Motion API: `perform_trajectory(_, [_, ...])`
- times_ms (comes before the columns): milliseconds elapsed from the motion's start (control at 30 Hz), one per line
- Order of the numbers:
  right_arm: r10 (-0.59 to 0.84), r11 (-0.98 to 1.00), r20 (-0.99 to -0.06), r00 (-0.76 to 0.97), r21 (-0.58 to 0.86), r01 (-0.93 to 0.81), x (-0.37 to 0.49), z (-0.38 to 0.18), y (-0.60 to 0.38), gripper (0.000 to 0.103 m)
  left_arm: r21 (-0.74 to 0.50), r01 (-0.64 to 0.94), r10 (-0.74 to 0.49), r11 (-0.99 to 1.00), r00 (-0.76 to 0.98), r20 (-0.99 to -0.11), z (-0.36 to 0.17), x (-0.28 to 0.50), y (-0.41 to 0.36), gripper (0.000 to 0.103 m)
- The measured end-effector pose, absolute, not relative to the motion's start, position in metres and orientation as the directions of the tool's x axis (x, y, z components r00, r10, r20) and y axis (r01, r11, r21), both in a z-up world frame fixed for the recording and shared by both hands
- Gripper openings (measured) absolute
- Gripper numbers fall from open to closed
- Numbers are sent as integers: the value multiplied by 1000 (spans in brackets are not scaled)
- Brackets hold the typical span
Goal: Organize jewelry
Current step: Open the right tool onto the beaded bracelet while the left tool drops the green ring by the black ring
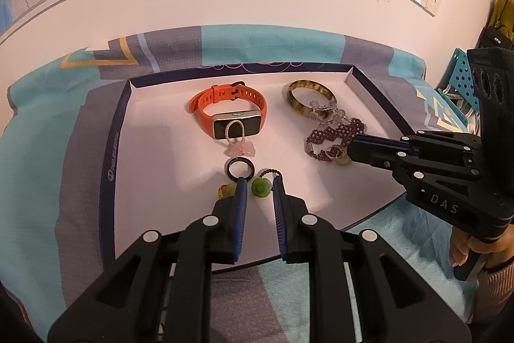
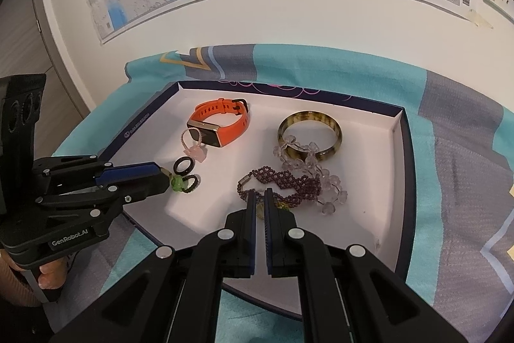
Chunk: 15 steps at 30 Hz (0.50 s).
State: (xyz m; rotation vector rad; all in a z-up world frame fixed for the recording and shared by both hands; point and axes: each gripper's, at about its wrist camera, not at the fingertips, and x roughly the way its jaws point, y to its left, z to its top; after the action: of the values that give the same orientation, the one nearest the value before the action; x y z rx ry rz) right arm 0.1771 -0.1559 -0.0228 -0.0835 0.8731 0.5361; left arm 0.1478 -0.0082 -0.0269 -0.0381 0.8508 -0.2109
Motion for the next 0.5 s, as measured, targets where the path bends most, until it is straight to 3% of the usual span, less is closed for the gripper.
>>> perform_trajectory(200, [409, 871, -750, 520, 150, -469, 179, -24, -156, 6, -105, 164, -187, 981, 647, -739, -27, 147, -8, 19])
perform_trajectory(400, [416, 871, -743, 525, 159, -465, 176, -24, -158, 12, -94, 154, -173, 984, 655, -736, -25, 144, -7, 34])
perform_trajectory(433, [418, 871, -741, 525, 163, -464, 175, -23, -158, 12, -93, 151, -170, 984, 656, -736, -25, 143, -7, 40])
perform_trajectory(500, [423, 870, -735, 530, 165, -465, 172, -21, -159, 19, -91, 147, -167, 985, 664, -729, -23, 141, -6, 46])
